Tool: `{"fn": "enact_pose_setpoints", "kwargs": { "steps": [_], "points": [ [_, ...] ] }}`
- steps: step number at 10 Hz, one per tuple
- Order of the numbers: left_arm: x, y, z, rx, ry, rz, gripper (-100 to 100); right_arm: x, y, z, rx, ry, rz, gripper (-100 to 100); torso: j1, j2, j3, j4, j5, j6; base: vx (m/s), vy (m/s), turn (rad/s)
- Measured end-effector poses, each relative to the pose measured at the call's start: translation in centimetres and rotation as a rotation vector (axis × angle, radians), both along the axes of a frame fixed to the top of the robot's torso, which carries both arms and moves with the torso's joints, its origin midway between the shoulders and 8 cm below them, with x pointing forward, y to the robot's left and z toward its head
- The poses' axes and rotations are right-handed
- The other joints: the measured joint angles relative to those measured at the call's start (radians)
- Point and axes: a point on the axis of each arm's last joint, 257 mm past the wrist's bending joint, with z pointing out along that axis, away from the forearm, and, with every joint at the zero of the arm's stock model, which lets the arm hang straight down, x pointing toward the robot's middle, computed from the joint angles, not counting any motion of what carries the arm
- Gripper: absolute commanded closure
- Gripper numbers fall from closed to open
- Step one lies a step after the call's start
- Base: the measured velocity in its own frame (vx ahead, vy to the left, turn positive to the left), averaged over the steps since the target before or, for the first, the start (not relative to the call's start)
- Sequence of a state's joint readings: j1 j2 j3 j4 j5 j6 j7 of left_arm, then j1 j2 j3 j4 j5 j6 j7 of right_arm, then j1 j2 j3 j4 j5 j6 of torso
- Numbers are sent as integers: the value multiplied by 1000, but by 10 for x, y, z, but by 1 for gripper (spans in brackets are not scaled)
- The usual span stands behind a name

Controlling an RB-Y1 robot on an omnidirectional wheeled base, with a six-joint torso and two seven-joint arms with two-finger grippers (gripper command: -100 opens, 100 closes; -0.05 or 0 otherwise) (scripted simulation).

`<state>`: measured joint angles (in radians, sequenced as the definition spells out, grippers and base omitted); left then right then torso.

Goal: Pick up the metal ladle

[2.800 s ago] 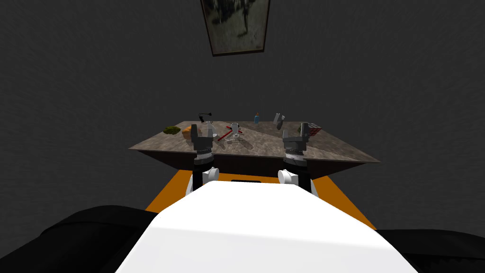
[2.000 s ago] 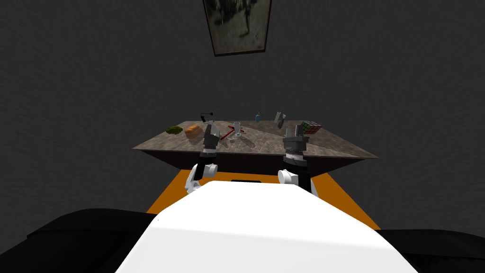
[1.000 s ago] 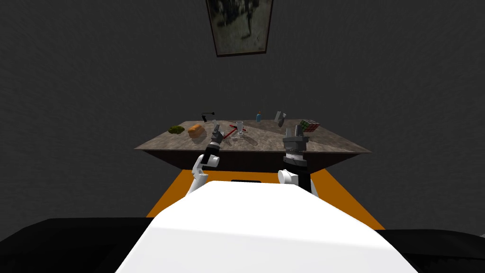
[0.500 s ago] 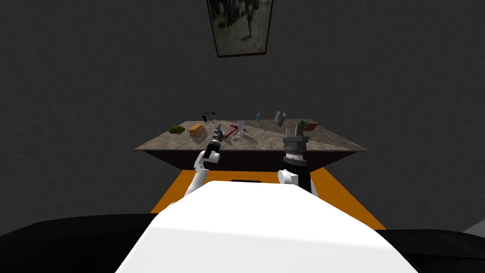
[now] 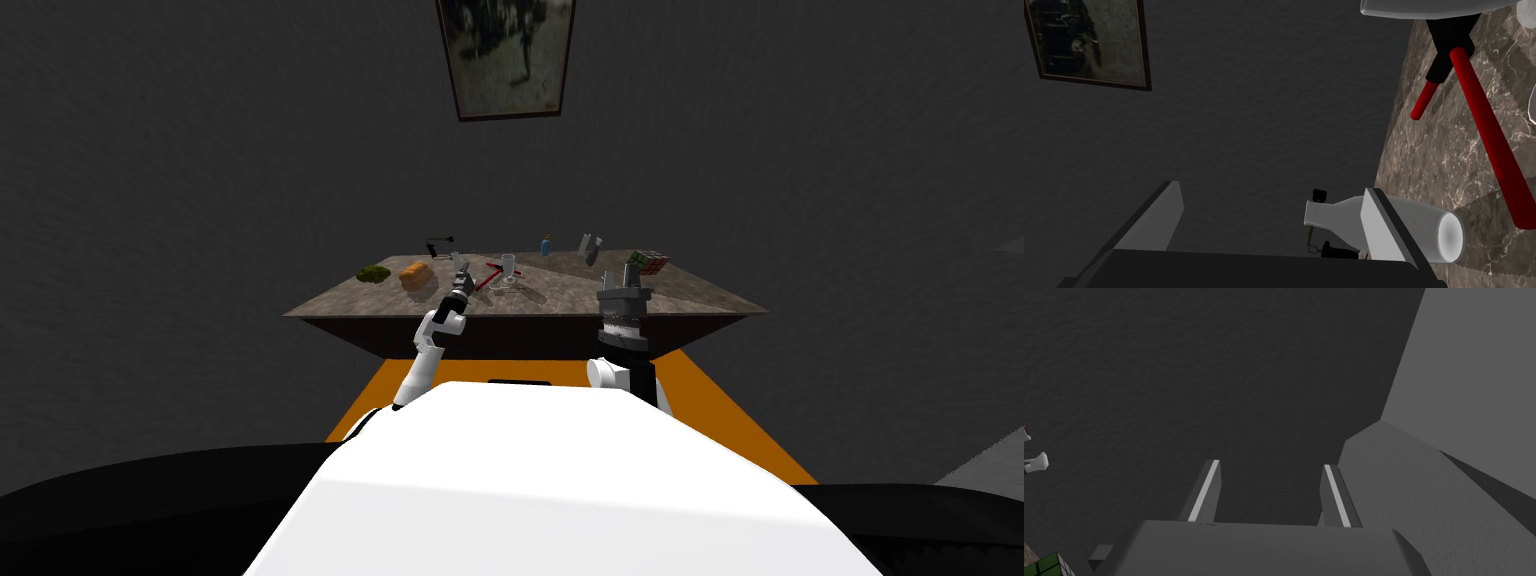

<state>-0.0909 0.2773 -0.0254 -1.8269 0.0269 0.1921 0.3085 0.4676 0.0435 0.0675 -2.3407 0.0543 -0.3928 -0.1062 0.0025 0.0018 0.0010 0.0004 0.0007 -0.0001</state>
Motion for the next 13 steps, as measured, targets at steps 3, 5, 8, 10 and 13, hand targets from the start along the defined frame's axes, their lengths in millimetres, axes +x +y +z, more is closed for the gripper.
{"fn": "enact_pose_setpoints", "kwargs": {
  "steps": [3,5,8,10,13],
  "points": [
    [16,3,-13,-11,67,13,-100,0,0,0,0,0,0,0,-1,-2,-1,0,0,0,-11,22,-27],
    [29,3,-23,-20,121,22,-100,0,0,0,0,0,0,0,-1,-1,-1,0,0,0,-27,30,-44],
    [51,10,-39,-35,208,41,-100,0,0,0,0,0,0,0,-1,-1,-1,0,0,0,-17,22,-30],
    [61,11,-46,-40,252,50,-100,0,0,0,0,0,0,0,-2,-2,-1,0,0,0,-16,11,-54],
    [73,14,-63,-52,343,69,-100,0,0,0,0,0,0,0,-2,-2,-1,0,0,0,-14,12,-54]
  ]
}}
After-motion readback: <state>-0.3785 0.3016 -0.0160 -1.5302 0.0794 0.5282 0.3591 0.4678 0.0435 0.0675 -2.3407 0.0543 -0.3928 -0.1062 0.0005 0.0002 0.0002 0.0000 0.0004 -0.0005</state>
